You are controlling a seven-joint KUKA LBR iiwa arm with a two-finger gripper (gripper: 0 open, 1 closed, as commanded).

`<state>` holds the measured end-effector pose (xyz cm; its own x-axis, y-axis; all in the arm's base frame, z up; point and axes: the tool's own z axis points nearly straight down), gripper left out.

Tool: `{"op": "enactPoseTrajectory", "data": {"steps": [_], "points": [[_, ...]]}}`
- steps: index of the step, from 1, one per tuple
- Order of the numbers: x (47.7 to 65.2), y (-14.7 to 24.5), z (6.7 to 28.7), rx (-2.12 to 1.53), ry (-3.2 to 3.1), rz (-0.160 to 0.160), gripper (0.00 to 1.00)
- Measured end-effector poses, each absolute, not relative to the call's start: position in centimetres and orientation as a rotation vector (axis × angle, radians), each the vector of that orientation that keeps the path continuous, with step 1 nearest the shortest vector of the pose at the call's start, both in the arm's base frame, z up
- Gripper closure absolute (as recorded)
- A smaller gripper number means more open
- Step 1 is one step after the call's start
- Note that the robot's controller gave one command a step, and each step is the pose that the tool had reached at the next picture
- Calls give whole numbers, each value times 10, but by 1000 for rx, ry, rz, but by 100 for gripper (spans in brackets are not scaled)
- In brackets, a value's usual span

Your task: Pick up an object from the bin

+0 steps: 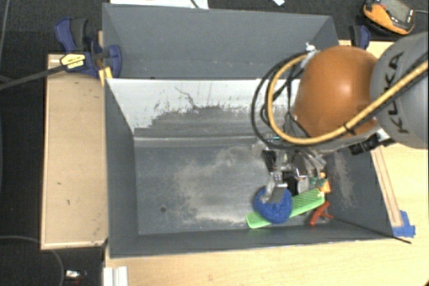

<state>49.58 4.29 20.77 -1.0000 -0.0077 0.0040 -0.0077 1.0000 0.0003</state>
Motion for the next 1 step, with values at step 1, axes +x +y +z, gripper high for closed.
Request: {"op": "enactPoseTrajectory", "data": {"steps": [1], "points": [[497, 43, 211, 9, -3144, -1, 0]]}}
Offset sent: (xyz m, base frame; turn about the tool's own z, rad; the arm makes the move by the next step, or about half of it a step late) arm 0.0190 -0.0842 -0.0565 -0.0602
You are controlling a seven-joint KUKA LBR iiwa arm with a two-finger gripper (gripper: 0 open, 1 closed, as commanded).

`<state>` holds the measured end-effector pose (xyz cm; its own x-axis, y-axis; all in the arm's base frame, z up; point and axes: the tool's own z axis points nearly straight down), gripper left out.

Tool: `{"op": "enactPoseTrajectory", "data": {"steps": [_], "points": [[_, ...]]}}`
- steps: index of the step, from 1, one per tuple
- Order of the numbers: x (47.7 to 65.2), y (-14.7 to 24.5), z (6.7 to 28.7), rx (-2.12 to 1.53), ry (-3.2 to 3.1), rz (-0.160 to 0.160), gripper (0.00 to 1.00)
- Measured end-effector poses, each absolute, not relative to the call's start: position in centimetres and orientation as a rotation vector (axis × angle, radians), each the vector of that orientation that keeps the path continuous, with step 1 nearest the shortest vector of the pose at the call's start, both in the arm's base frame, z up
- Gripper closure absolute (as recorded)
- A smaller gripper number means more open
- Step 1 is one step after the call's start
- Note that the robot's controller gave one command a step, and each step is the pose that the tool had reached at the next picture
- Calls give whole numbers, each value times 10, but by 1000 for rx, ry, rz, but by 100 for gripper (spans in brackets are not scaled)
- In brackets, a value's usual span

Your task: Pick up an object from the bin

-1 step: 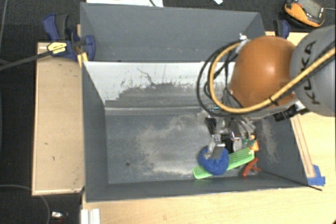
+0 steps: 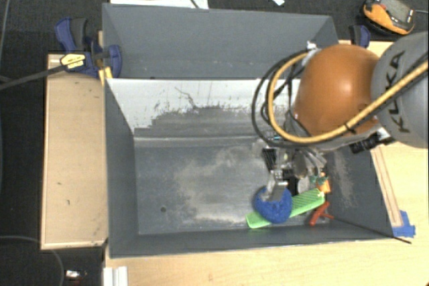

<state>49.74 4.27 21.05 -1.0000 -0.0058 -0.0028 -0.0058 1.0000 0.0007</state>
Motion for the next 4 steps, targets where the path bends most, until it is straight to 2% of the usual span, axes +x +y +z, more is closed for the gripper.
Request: {"op": "enactPoseTrajectory", "data": {"steps": [1, 2, 3, 4], "points": [[514, -47, 149, -94, 3140, -3, 0], [484, -76, 151, -239, 3122, 5, 0], [483, -51, 148, -482, 3099, 4, 0], [484, -61, 68, -304, 3116, 3, 0]]}}
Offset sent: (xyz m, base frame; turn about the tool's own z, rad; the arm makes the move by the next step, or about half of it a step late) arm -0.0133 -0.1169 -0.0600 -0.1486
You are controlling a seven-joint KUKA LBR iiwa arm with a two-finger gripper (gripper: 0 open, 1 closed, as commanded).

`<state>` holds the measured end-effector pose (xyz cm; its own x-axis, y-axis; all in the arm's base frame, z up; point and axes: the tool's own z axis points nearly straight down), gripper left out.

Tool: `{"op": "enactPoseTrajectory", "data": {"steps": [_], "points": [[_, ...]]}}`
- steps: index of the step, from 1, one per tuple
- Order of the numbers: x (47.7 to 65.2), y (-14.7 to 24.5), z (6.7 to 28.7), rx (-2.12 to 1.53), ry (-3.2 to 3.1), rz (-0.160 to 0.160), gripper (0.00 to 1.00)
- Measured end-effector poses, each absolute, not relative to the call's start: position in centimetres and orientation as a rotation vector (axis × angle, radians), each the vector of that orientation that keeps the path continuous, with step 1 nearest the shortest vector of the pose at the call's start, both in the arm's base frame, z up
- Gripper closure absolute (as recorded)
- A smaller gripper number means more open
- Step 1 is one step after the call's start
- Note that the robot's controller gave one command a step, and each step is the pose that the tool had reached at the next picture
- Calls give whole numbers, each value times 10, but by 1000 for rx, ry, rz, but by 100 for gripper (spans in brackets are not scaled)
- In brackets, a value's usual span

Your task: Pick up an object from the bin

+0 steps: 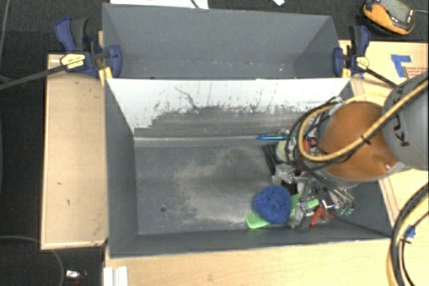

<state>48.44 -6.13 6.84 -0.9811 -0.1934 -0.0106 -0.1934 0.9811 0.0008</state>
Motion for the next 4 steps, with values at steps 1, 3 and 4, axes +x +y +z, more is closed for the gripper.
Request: {"op": "enactPoseTrajectory", "data": {"steps": [1, 3, 4], "points": [[478, -53, 70, -369, 3099, 2, 100], [477, -52, 90, -366, 3101, 3, 100], [478, -52, 119, -362, 3101, 3, 100]]}}
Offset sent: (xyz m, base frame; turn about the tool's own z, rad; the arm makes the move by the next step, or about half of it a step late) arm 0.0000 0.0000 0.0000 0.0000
